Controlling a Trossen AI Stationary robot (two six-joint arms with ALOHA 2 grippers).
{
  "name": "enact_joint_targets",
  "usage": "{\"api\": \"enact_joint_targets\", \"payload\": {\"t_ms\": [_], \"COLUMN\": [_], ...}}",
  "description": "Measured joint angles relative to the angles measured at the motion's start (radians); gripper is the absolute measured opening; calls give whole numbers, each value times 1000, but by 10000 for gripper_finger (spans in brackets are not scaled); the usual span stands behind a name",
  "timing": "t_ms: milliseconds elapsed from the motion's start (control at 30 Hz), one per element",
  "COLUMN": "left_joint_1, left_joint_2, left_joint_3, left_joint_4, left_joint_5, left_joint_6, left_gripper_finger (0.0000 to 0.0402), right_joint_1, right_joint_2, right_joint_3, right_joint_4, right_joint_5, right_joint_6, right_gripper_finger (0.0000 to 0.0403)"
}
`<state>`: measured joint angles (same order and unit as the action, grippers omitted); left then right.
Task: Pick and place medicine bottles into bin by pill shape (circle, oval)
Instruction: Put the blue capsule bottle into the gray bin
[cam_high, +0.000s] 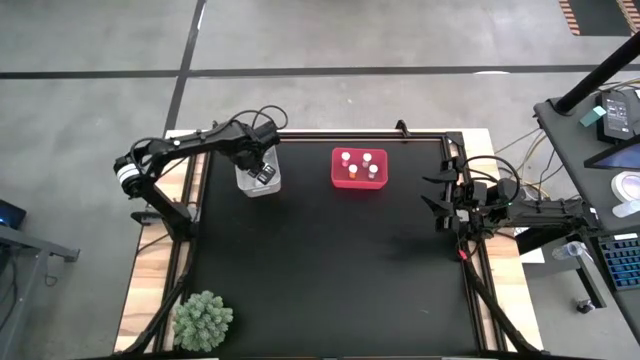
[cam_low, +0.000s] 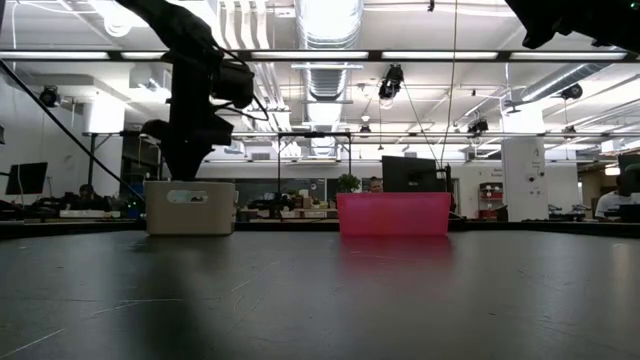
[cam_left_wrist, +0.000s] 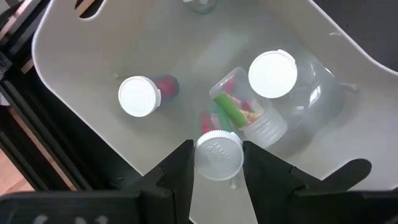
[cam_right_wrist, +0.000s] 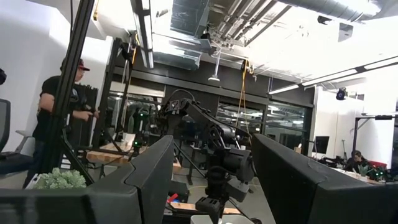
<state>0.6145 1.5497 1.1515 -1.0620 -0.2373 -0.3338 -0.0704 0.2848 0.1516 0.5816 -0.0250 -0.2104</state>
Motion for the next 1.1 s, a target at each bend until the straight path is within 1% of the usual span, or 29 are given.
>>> {"api": "enact_joint_targets", "payload": {"t_ms": [267,633,1100], "left_joint_1": [3,3,3], "left_joint_2": [0,0,0], "left_joint_3": [-5,-78,-79], "left_joint_4": [4,46,86], "left_joint_5": [23,24,24], "left_joint_6": [-1,-3,0], "left_gripper_finger": [109,109,109], "right_joint_1": [0,0,0], "right_joint_2": [0,0,0], "right_joint_3": [0,0,0], "right_joint_4": [0,0,0], "right_joint_5": [0,0,0], "right_joint_6": [0,0,-1], "right_gripper_finger": [210,210,210]}}
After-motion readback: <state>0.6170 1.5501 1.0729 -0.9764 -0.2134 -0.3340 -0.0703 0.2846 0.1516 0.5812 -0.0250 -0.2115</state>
